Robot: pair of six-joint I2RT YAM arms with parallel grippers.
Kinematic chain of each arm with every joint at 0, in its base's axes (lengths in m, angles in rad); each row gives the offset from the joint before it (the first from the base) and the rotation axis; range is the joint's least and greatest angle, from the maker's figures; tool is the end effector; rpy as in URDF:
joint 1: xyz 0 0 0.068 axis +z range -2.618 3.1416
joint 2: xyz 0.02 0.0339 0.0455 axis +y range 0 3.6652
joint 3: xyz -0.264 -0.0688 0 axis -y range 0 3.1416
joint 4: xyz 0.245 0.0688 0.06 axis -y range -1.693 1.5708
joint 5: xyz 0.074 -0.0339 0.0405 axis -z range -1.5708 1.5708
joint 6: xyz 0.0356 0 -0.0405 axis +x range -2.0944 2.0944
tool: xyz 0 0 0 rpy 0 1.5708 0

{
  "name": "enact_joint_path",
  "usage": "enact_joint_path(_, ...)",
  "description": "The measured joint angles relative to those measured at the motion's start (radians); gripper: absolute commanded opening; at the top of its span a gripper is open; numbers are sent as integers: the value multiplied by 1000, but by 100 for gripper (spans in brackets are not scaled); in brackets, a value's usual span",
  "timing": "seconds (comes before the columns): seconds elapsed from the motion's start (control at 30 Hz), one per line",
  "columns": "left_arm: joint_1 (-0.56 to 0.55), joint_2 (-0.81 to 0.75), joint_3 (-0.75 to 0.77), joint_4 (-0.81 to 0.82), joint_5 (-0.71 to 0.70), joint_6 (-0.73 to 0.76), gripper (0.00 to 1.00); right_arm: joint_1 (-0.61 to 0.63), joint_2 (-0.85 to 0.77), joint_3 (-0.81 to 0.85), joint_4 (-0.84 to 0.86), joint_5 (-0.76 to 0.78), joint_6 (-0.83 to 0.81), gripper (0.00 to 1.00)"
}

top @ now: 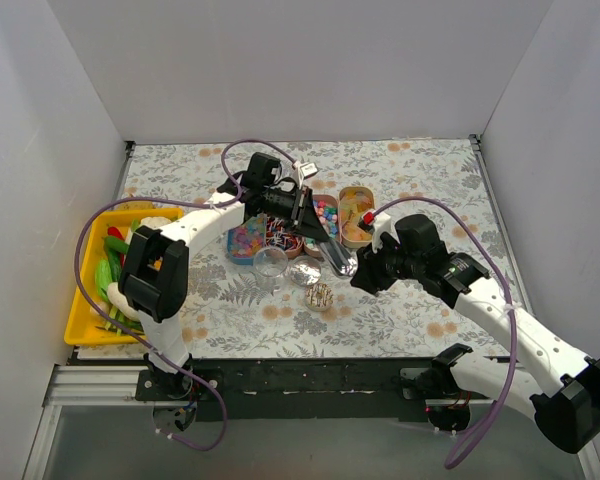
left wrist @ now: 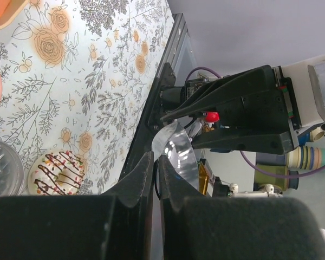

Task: Pack the candies
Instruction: Pick up the spatula from the center of the board.

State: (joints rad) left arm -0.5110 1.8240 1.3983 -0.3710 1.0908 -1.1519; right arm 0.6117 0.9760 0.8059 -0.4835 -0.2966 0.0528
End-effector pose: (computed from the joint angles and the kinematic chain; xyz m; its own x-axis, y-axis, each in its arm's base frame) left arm 0.3311 -0.2218 0.2579 -0.9541 0.0513 0.2951 -0.2579 0.3599 -0.8966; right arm 0.1655 0.1288 0.2841 -0.5361 -0.3144 -0.7834 -0.7118 0.6672 0.2194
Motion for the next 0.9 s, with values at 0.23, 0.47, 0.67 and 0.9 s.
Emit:
enact_joint_path(0.23, 17, 3, -1, 92, 27, -87, 0, -1, -26, -20, 20, 0, 22, 35)
enact_joint_path(0.47, 26, 3, -21, 163, 39, -122, 0, -1, -80, -23, 23, 14, 51, 33)
enact_joint_path(0.67, 27, 3, -56, 204, 40, -127, 0, -1, -108, -23, 23, 36, 65, 42)
enact_joint_path(0.9, 29, 3, -80, 291, 51, -174, 0, -1, -92, -25, 15, 32, 77, 27)
